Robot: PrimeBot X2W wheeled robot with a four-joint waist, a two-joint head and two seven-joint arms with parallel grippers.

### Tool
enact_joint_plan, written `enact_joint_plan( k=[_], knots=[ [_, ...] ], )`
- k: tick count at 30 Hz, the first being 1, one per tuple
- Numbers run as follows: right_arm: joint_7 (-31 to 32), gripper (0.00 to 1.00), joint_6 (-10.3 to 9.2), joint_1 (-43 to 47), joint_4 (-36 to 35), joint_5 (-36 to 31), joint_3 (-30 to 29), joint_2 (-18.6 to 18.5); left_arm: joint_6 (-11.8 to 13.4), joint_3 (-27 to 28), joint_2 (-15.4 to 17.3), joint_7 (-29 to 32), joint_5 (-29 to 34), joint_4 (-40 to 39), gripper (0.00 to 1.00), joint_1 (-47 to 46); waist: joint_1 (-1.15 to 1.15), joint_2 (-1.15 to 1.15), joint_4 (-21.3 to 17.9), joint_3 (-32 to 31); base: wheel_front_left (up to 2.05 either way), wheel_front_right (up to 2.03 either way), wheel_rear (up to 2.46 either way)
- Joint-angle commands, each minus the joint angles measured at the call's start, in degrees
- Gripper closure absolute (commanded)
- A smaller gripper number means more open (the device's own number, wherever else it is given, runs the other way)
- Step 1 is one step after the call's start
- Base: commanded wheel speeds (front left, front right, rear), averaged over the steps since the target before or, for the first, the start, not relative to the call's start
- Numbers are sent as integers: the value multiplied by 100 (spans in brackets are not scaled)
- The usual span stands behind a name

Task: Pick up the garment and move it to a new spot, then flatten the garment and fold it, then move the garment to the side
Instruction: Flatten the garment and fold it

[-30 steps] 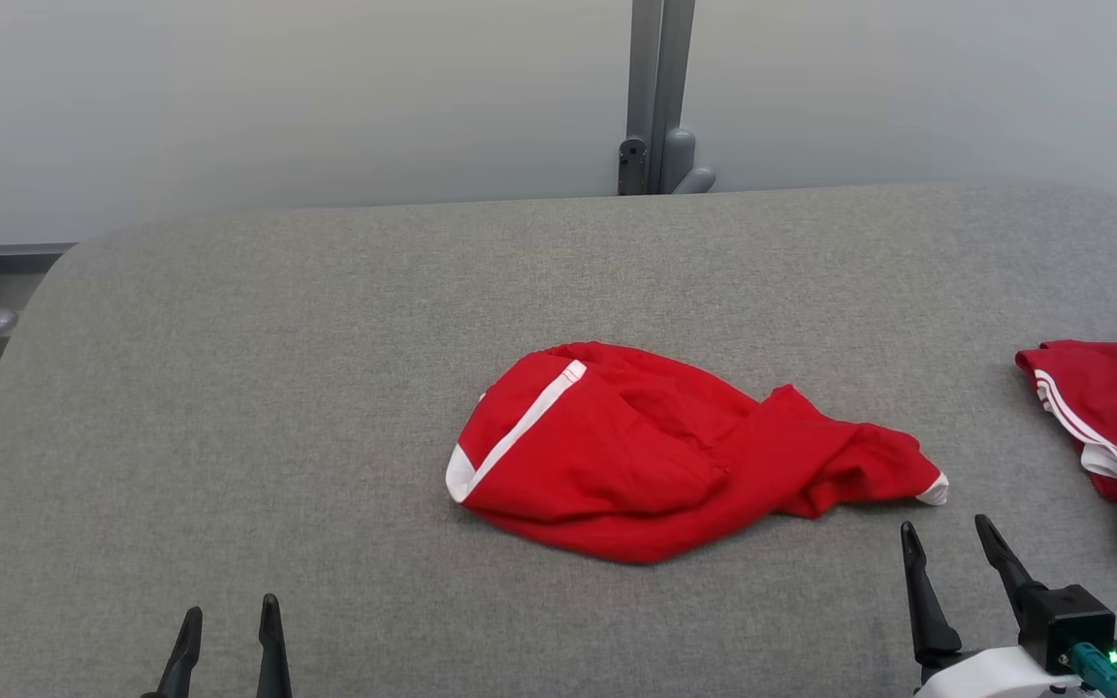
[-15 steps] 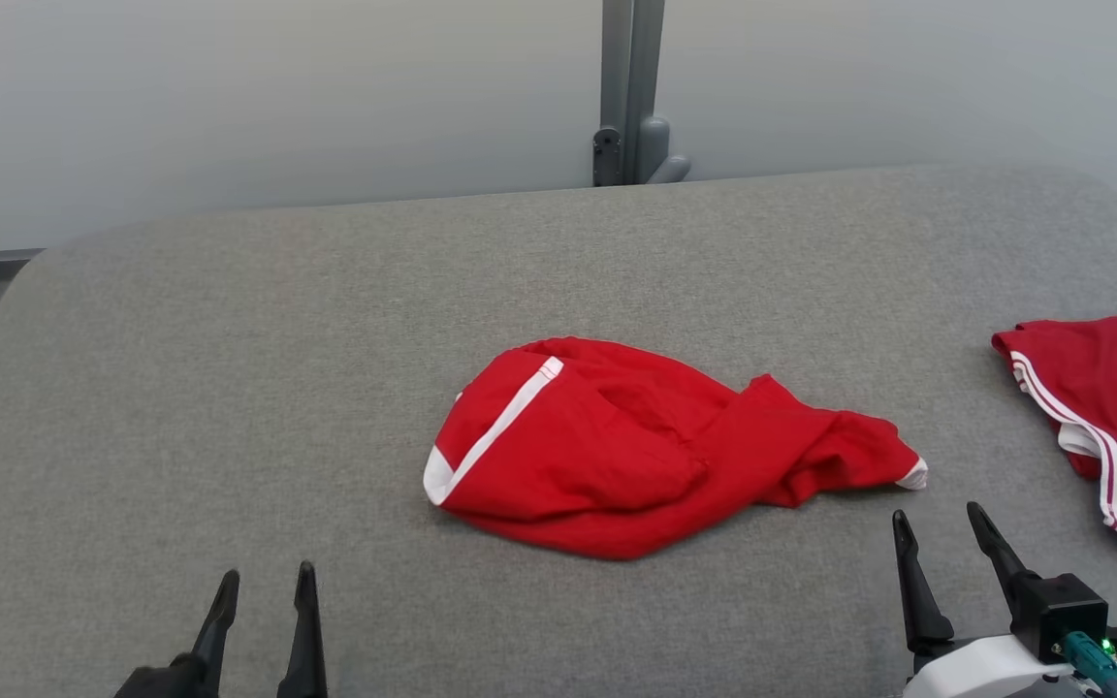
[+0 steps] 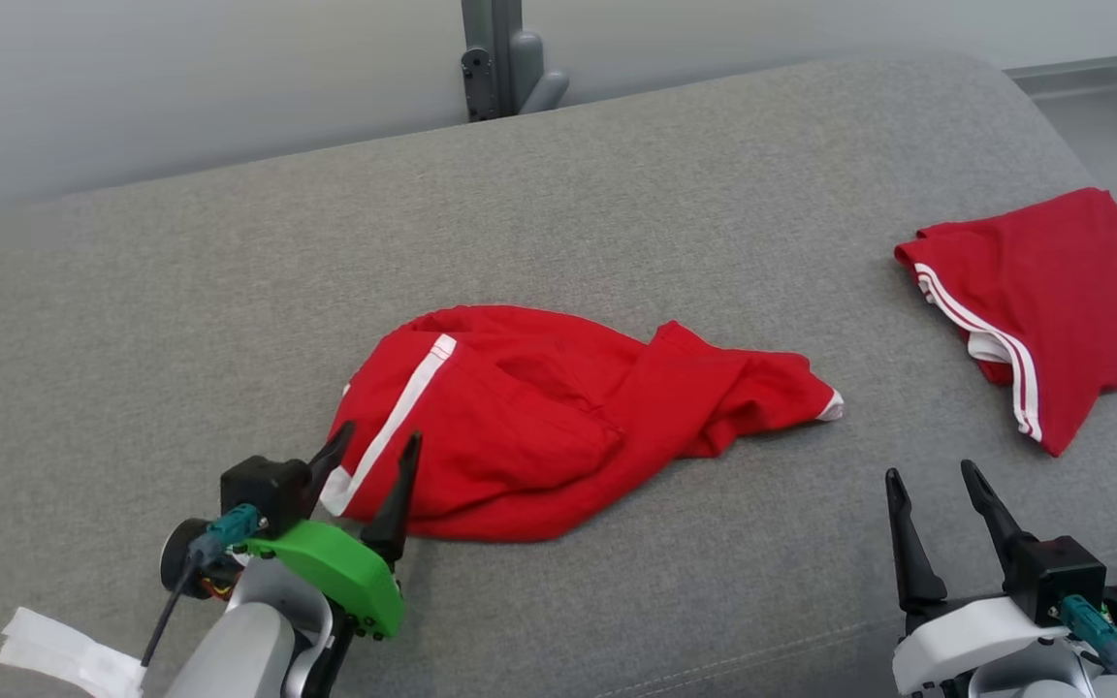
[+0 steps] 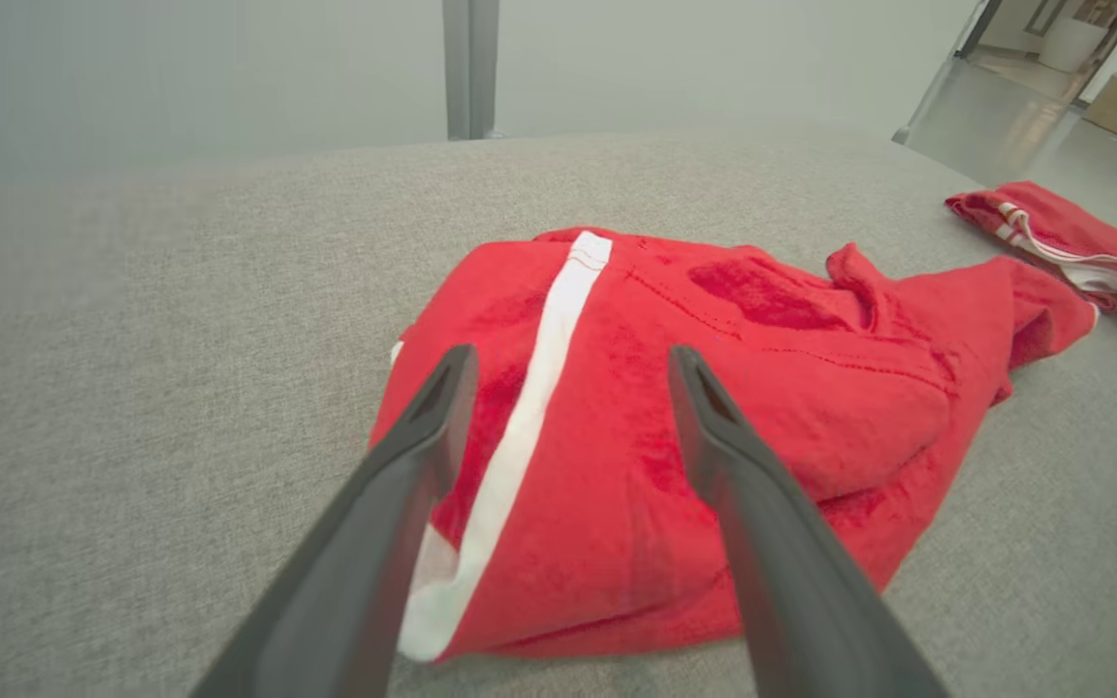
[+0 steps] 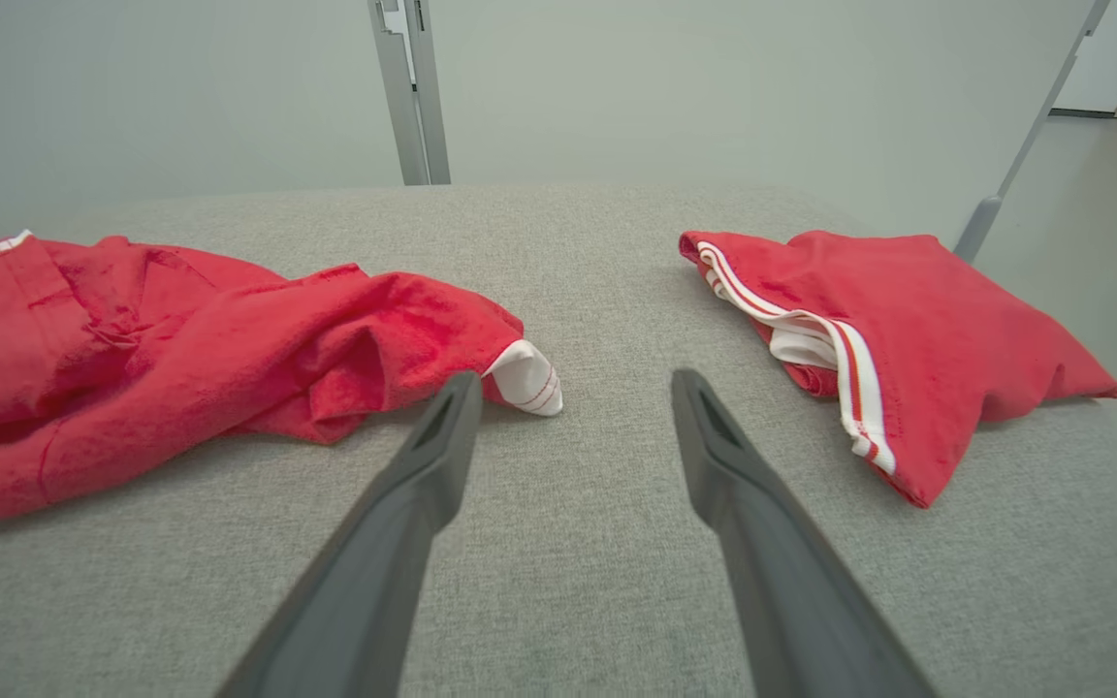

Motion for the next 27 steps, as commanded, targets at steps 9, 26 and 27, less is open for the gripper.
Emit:
enact_joint_plan(
  k=[9,26,27],
  knots=[
    [0,0,-11,-25,44,59,-61,-6,0,-194,190,-94,-920,960,0,-420,0,48,-355,99,0,0,0],
    [1,0,-11,-21,36,84,-47,-6,62,-500,505,-371,-1929,743,100,-1045,0,48,-174,97,0,0,0],
    [0,0,-11,-28,35,85,-44,-7,92,-426,532,-397,-1900,750,100,-1153,0,48,-170,103,0,0,0]
  ],
)
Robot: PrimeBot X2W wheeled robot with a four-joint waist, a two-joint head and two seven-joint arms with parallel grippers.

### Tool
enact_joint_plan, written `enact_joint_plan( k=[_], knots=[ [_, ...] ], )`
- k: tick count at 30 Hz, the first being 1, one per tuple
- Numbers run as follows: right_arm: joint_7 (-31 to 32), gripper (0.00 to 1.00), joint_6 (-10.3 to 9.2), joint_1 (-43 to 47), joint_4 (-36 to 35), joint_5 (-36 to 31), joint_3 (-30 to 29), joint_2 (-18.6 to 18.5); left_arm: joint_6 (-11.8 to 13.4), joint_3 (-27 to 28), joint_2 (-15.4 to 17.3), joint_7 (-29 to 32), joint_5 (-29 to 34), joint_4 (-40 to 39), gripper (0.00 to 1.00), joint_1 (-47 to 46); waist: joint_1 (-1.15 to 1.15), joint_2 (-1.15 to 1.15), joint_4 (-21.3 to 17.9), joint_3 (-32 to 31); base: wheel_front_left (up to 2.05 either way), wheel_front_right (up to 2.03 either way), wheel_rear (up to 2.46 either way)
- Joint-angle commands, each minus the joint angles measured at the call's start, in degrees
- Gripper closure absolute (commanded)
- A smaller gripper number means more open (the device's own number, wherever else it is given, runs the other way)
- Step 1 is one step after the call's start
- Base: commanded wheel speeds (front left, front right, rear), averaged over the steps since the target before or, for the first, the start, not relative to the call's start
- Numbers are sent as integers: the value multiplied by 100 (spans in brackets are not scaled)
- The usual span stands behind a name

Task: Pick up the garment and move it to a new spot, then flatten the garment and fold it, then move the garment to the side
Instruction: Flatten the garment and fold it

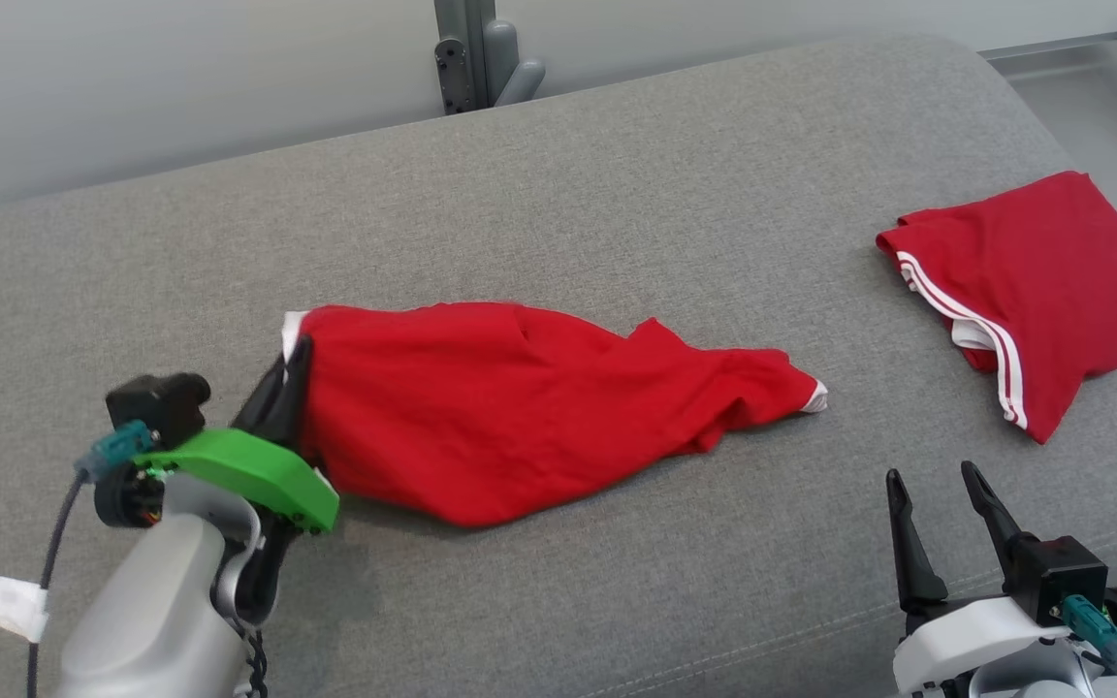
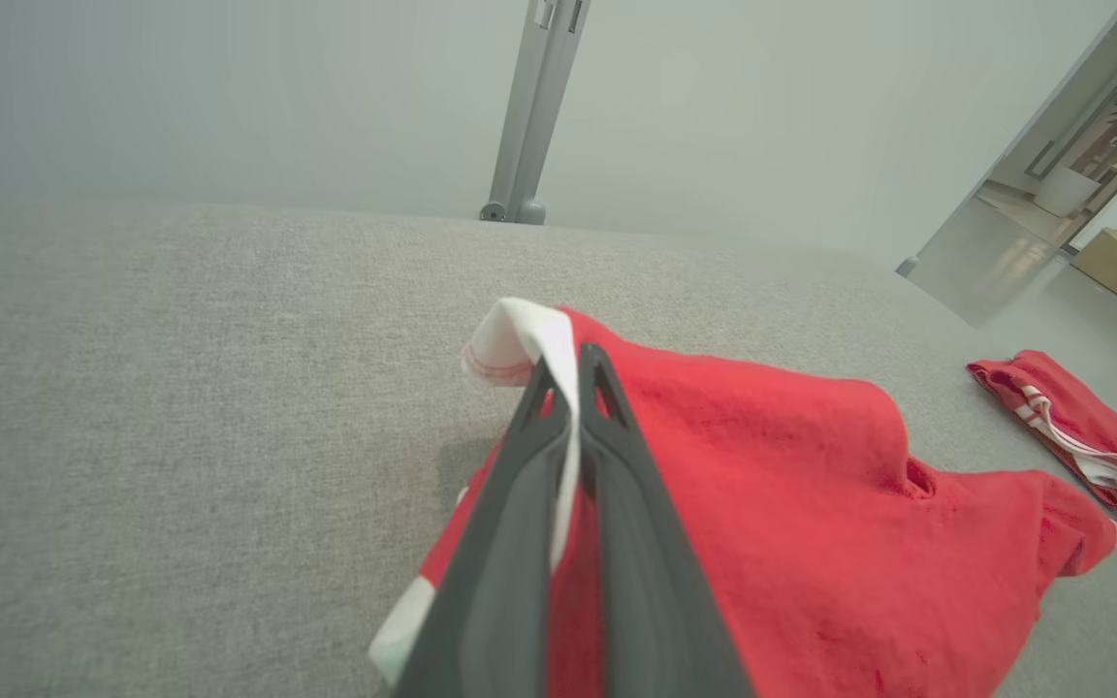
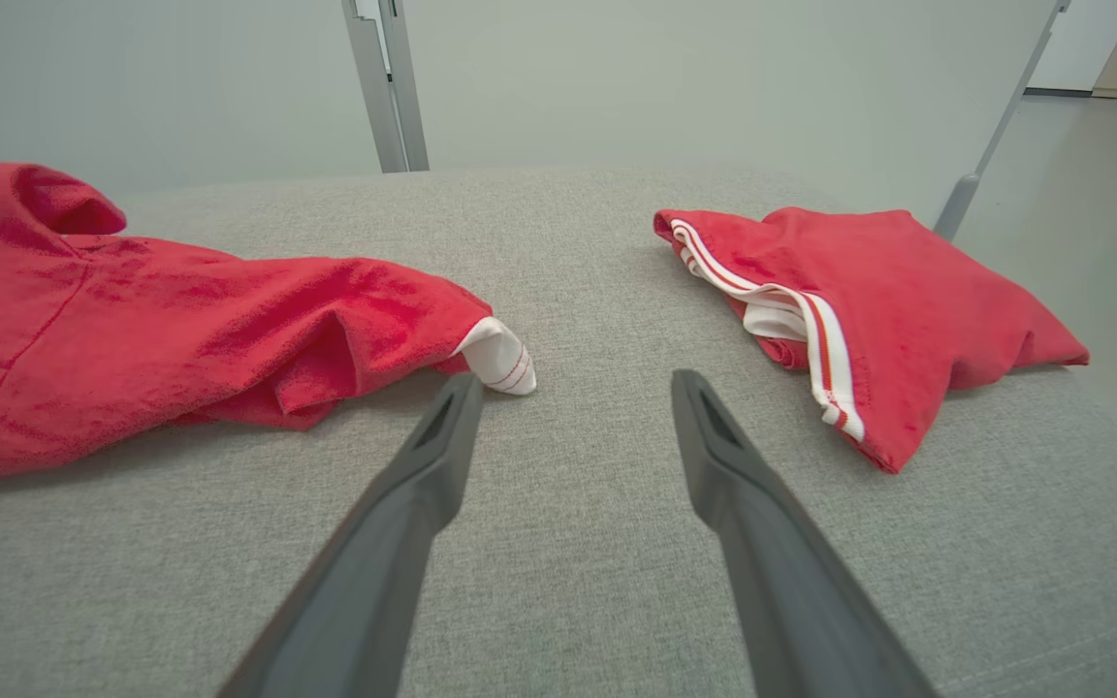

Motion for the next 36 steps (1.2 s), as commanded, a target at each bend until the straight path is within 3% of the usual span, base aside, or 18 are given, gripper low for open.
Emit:
enact_joint_plan(
  k=[1,11,17,22,30,36],
  knots=[
    [1,0,-11,-19,-8,21,-15,-8,55,84,74,-58,88,8,100,-242,0,48,8,11,0,0,0],
    [0,0,-11,-116,61,24,85,-8,526,1008,334,-96,633,-39,100,-1235,0,48,-120,-8,0,0,0],
    [0,0,-11,-75,58,-15,13,-8,493,1181,378,-93,1194,-224,100,-1700,0,48,-199,-24,0,0,0],
    [1,0,-11,-61,70,1,4,-8,299,861,-40,-93,1405,-188,100,-1860,0,48,-227,-28,0,0,0],
    [1,0,-11,-169,63,75,88,-7,81,-79,-1046,-87,1594,330,100,-1405,0,48,-384,54,0,0,0],
    [0,0,-11,-279,34,178,146,-6,23,-811,-1277,-88,1396,554,100,-1100,0,48,-645,327,0,0,0]
  ],
)
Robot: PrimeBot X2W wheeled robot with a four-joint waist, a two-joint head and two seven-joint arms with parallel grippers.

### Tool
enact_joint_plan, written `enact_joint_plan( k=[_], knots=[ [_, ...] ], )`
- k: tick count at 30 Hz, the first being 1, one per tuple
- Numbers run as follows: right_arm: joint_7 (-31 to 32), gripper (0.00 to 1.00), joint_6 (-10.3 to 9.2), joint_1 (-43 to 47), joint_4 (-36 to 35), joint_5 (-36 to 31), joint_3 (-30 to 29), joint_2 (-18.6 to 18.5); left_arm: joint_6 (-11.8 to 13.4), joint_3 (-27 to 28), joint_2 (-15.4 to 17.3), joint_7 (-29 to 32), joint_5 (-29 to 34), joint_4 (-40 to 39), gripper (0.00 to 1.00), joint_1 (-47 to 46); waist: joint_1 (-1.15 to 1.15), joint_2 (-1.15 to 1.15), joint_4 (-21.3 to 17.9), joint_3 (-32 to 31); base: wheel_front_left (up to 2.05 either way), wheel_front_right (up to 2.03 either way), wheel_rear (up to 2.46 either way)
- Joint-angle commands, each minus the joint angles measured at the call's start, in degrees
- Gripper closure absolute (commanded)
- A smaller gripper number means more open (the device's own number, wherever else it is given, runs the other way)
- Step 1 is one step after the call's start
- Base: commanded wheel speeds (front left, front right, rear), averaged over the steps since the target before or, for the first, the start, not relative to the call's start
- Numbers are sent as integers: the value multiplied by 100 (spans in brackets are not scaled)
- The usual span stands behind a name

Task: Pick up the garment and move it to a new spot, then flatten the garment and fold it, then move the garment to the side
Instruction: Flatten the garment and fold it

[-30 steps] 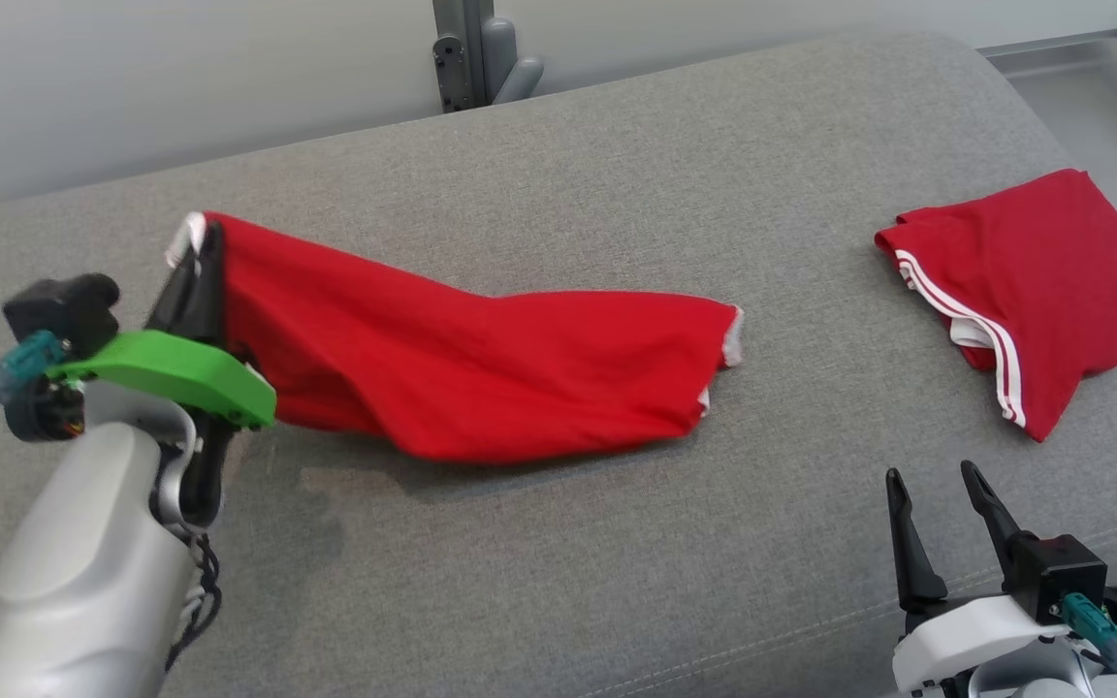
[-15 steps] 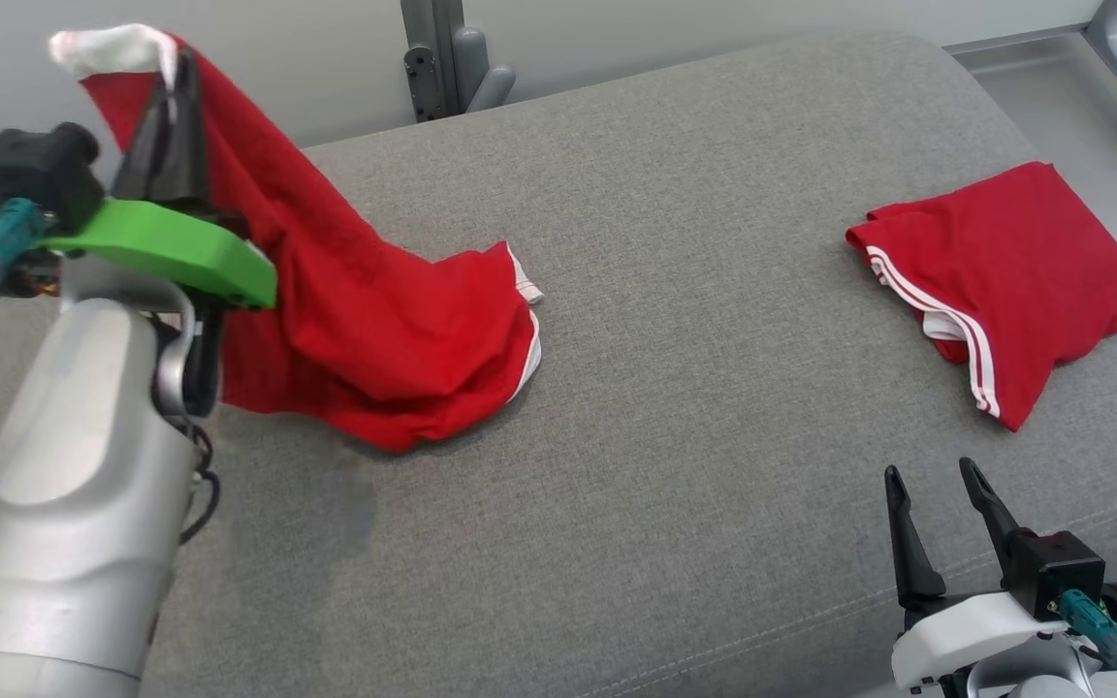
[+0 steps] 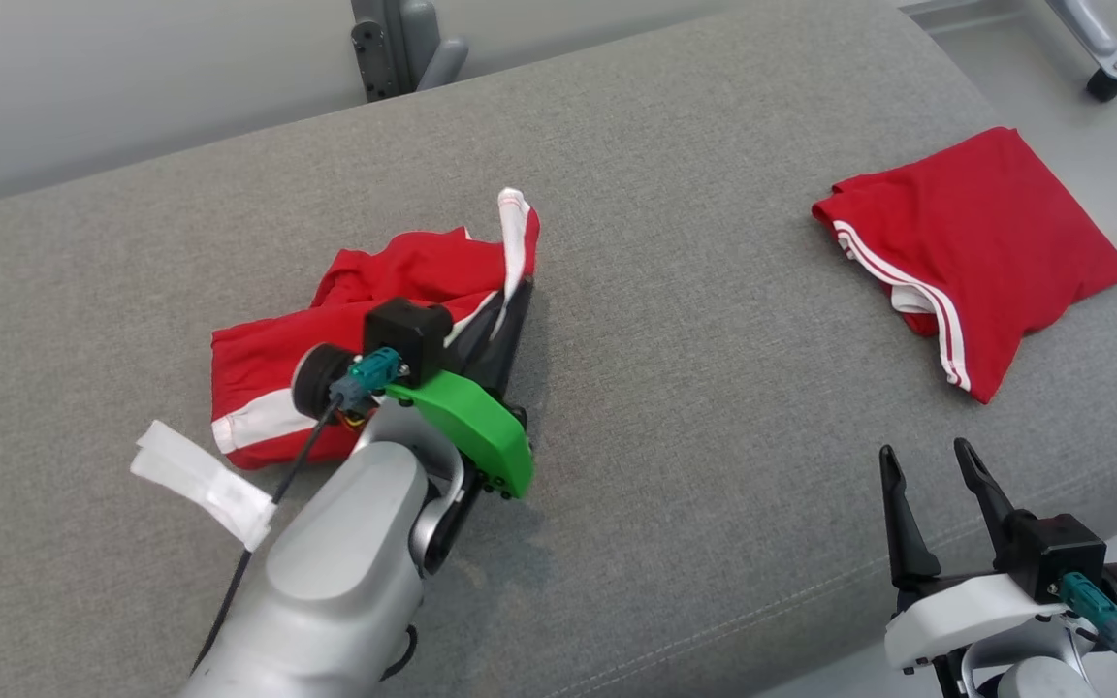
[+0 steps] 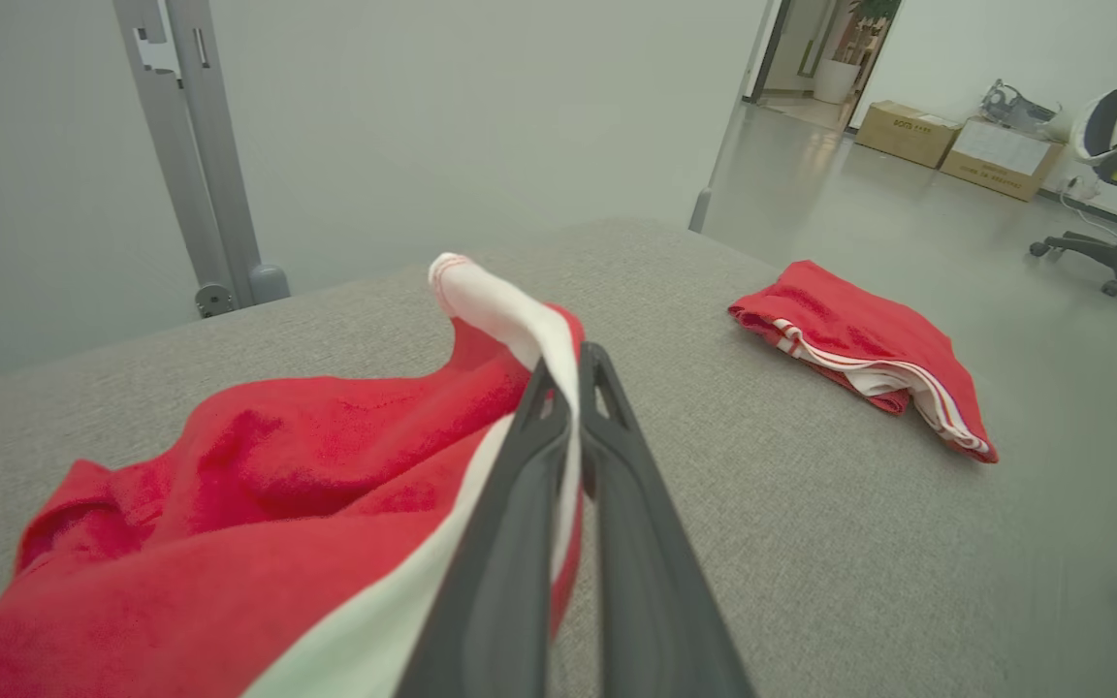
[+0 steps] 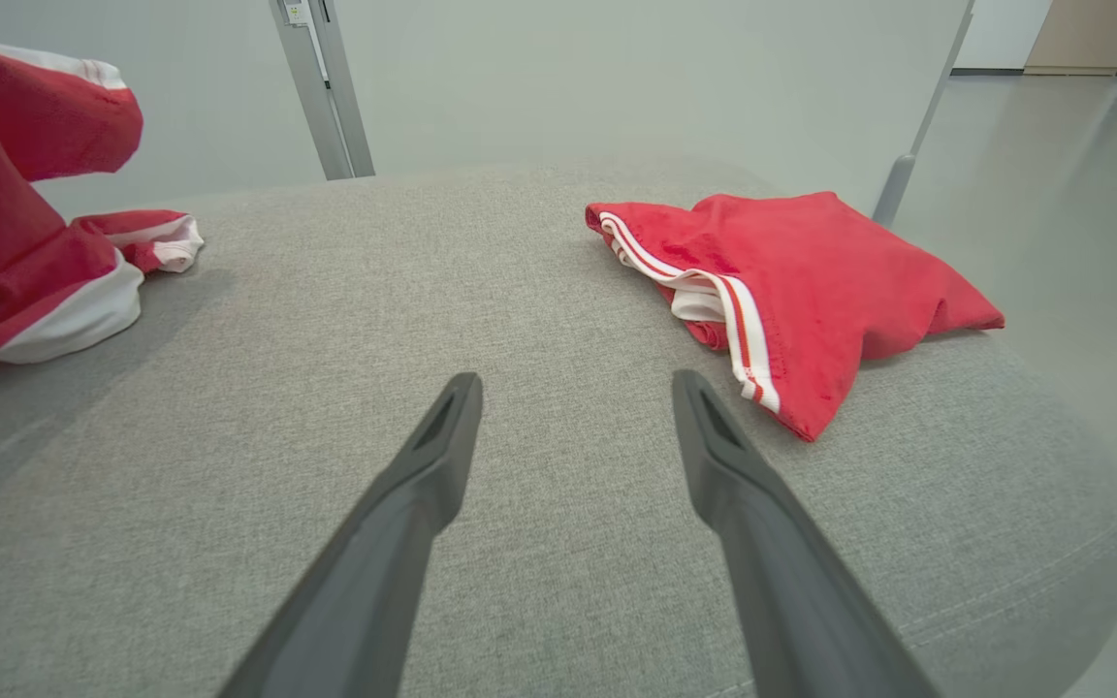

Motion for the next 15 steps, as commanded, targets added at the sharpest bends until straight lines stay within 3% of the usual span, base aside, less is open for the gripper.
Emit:
enact_joint_plan(
  k=[1,8,15],
  knots=[
    [-1,0,-11,-91,-9,94,110,-3,-15,-260,1,0,-202,-109,100,71,0,48,-202,230,0,0,0],
    [-1,0,-11,-183,-18,257,235,-4,260,-1521,15,1,-626,-397,100,-157,0,48,-420,831,0,0,0],
    [-1,0,-11,-297,17,355,134,-3,403,-2279,8,0,-799,-286,100,-345,0,48,-538,1104,0,0,0]
  ],
)
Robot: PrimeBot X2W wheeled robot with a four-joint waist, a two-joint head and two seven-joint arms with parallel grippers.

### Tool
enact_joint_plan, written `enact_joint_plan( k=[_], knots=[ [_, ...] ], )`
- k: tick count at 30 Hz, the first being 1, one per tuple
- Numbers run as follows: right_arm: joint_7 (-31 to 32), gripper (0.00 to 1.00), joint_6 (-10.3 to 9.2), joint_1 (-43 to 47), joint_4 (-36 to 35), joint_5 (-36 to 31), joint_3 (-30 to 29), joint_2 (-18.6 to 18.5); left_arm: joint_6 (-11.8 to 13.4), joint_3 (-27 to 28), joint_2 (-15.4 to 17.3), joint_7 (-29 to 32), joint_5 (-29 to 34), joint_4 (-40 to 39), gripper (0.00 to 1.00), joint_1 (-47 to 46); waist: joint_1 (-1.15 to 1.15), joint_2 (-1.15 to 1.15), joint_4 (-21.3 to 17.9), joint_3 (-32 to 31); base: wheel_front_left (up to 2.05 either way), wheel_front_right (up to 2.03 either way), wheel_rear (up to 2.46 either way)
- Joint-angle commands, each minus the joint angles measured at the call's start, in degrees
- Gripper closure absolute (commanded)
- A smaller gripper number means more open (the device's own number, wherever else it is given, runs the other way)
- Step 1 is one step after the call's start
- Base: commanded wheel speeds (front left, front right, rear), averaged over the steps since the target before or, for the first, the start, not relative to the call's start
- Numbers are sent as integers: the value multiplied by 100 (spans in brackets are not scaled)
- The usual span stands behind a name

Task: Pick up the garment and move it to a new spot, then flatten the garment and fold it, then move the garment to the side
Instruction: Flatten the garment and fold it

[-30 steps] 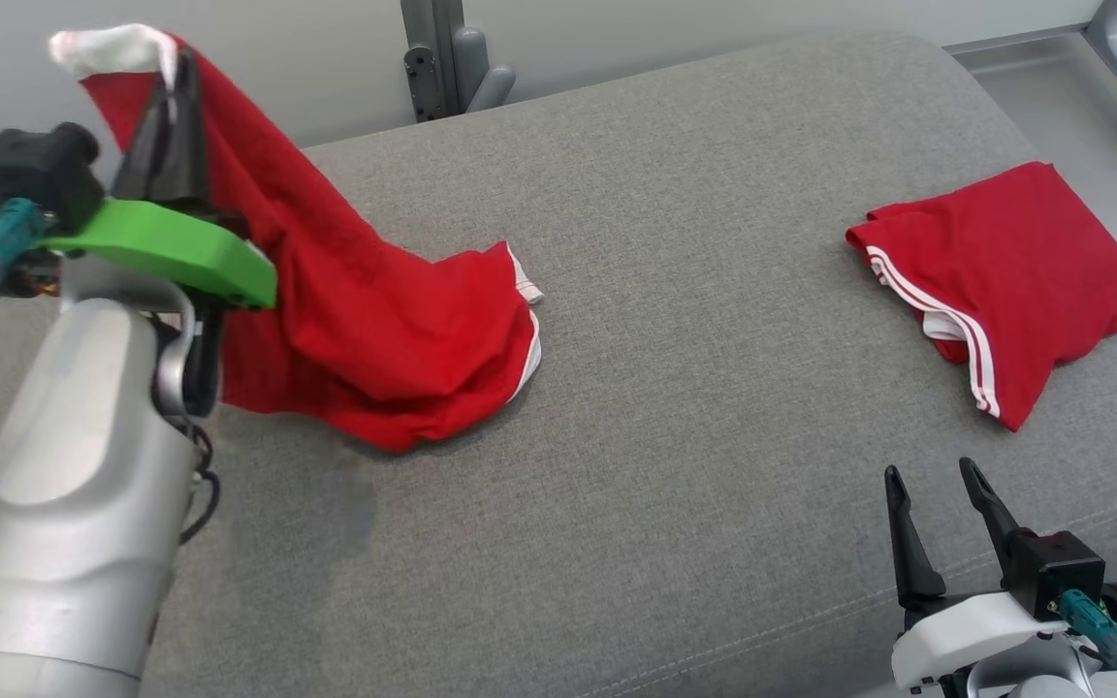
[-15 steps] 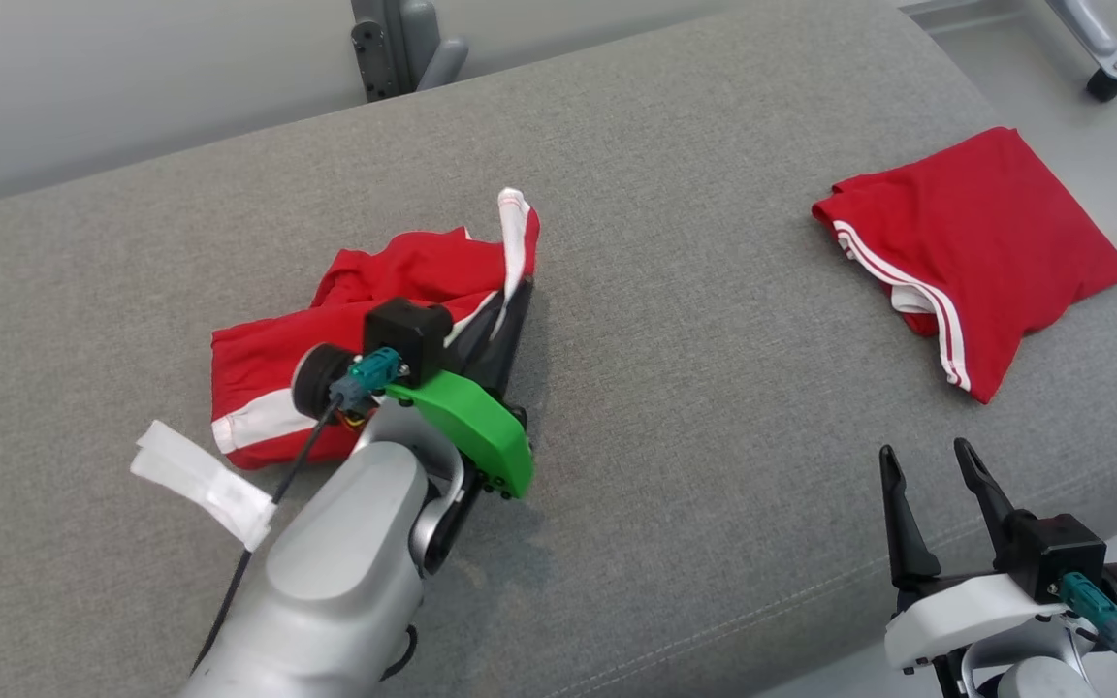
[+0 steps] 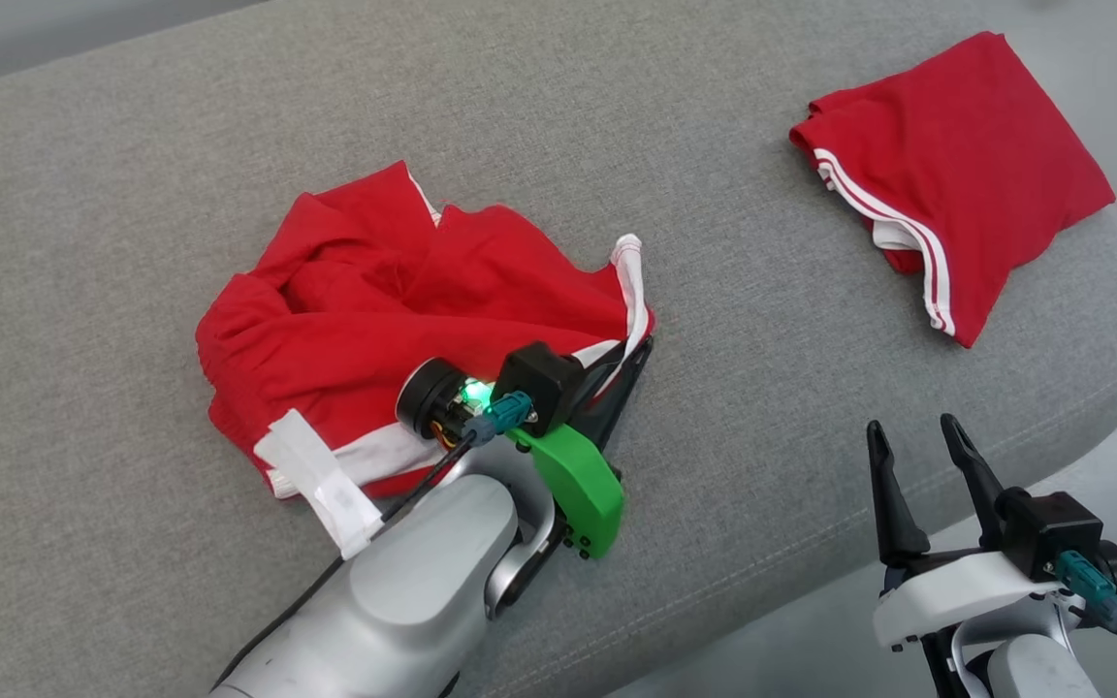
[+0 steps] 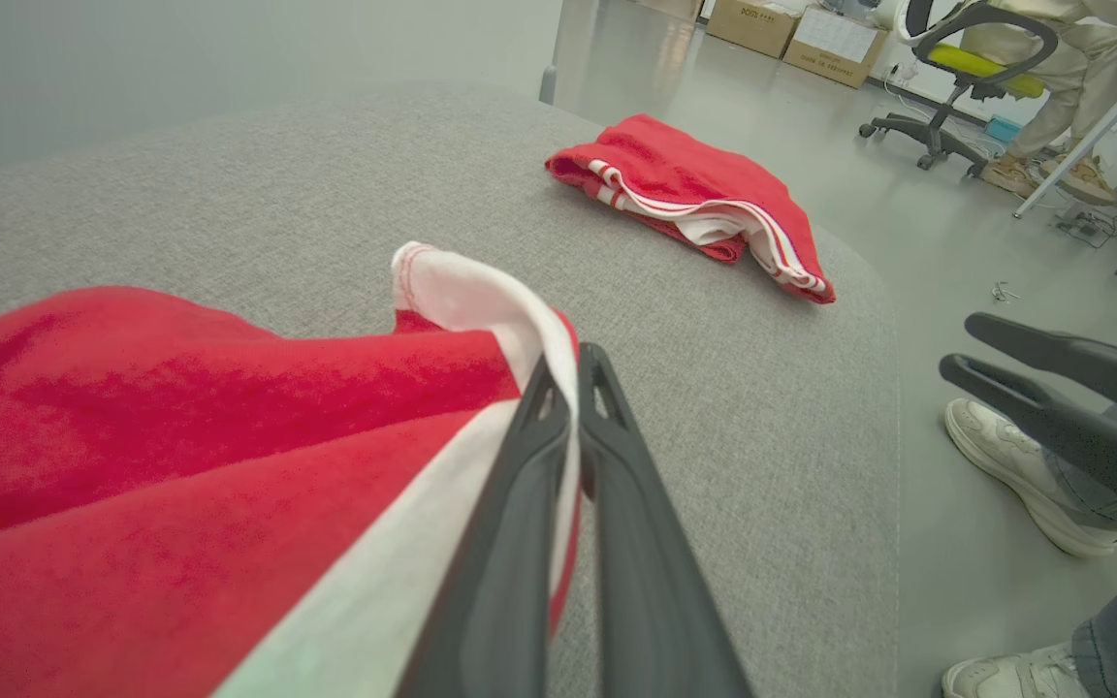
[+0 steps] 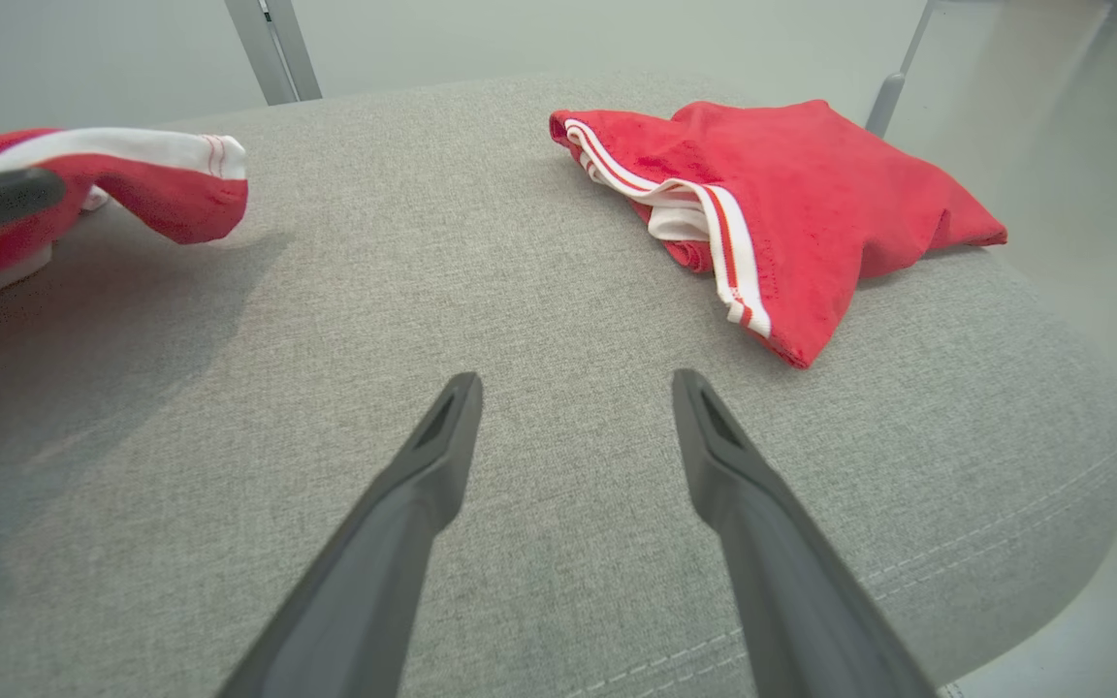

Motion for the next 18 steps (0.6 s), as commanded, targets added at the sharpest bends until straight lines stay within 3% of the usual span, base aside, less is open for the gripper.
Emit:
enact_joint_plan(
  k=[1,3,4,5,6,7,18],
  knots=[
    [-1,0,-11,-50,17,36,-23,-4,10,-57,27,0,-17,28,100,-56,0,48,-114,109,0,0,0],
    [-1,0,-11,-32,55,56,-46,-4,-20,-191,25,1,-67,78,100,-18,0,48,-97,59,0,0,0],
    [-1,0,-11,-17,78,65,-49,-4,-33,-267,25,0,-94,94,89,17,0,48,-80,22,0,0,0],
    [-1,0,-11,2,100,63,-59,-4,-67,-374,26,0,-141,115,60,66,0,48,-57,-23,0,0,0],
    [-1,0,-11,22,120,61,-67,-4,-73,-473,24,0,-165,107,8,88,0,48,-30,-71,0,0,0],
    [-1,0,-11,40,138,51,-76,-5,-87,-575,22,0,-201,90,0,106,0,48,-2,-123,0,0,0],
    [-1,0,-11,165,201,-195,-279,-5,-212,-1321,24,42,-801,-571,0,462,0,48,450,-595,0,0,0]
  ],
)
